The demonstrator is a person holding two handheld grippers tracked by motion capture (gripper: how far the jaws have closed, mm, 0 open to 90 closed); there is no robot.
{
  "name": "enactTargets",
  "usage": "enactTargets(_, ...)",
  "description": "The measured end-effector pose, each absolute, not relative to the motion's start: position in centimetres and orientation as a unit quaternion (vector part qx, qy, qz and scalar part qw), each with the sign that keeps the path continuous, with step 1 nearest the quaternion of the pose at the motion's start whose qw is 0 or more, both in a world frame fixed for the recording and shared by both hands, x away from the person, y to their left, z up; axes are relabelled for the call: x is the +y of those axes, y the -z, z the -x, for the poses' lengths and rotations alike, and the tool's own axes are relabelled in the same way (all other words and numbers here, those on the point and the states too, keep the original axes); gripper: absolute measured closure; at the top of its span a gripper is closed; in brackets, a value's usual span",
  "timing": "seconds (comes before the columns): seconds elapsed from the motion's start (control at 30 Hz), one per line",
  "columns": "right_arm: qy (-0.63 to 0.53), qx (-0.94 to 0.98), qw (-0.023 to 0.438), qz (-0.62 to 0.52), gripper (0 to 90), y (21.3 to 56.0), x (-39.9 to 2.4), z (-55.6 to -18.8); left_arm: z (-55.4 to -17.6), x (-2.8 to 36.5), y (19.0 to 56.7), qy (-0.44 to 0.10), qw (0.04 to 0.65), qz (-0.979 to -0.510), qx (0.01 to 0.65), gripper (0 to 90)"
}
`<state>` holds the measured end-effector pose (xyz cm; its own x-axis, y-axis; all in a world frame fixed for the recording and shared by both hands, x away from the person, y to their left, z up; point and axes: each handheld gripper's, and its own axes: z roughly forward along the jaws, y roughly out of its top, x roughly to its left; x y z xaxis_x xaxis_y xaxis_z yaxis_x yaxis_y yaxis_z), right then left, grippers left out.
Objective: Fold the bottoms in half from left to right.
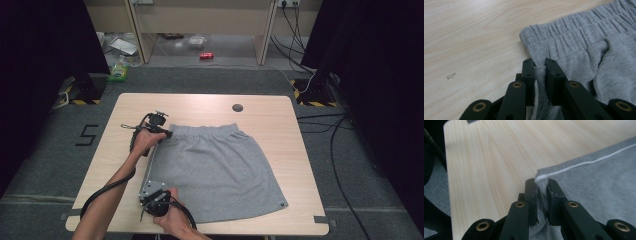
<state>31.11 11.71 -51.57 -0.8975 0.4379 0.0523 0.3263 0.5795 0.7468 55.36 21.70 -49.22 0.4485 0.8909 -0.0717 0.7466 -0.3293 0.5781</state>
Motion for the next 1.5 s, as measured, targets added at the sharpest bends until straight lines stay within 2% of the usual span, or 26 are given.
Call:
enactTargets(0.47, -0.442, 0.862, 0.092, -0.230, 81.1, 46.8, 7.1, -32.2, -55.4, 20.1, 44.6, -0.128, 0.312, -0.795, 0.504, 78.2)
enactTargets(0.87, -0.465, 0.836, 0.129, -0.262, 81.2, 43.3, -0.2, -32.6, -55.3, 14.9, 41.0, -0.127, 0.330, -0.801, 0.483, 78.1)
enactTargets(1.5, -0.499, 0.784, 0.145, -0.339, 81.2, 43.7, -9.4, -30.7, -55.8, 7.7, 39.0, -0.116, 0.338, -0.811, 0.463, 78.1)
